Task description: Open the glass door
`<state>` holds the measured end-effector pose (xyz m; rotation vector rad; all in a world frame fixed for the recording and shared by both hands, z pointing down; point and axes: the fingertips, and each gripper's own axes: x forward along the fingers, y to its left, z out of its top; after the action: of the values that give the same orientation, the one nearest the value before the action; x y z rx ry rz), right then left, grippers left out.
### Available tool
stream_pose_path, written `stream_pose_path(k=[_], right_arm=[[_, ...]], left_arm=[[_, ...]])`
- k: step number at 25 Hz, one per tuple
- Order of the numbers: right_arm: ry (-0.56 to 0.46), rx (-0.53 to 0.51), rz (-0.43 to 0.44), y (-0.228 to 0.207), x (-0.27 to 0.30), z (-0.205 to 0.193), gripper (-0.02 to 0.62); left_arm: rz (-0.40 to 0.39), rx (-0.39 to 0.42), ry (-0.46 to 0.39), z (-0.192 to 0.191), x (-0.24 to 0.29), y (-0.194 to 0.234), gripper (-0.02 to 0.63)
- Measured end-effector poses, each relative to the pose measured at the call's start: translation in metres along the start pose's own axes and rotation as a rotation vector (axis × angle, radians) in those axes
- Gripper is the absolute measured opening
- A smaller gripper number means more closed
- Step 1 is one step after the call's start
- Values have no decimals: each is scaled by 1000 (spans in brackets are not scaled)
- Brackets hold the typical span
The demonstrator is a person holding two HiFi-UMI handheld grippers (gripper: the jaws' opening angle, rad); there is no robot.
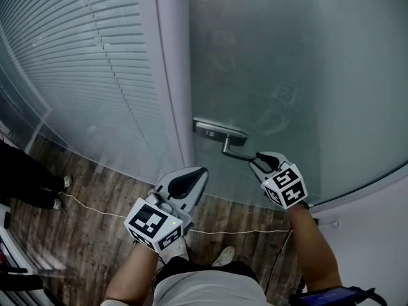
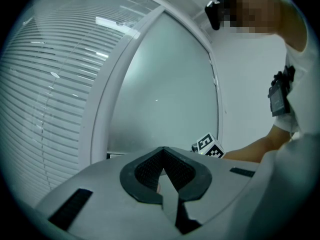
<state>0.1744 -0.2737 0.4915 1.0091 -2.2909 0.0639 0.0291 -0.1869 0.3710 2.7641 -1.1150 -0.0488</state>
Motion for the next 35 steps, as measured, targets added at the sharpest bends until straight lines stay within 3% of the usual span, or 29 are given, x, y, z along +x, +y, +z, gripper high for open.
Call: stream_pose_path(k=[16, 35], right_arm=[[-47, 107, 3, -4, 18, -14, 121], [-41, 91, -25, -52, 35, -7, 122]], left_arm=[[-18, 12, 3, -6, 19, -11, 0], [15, 14, -5, -12, 24, -16, 0]])
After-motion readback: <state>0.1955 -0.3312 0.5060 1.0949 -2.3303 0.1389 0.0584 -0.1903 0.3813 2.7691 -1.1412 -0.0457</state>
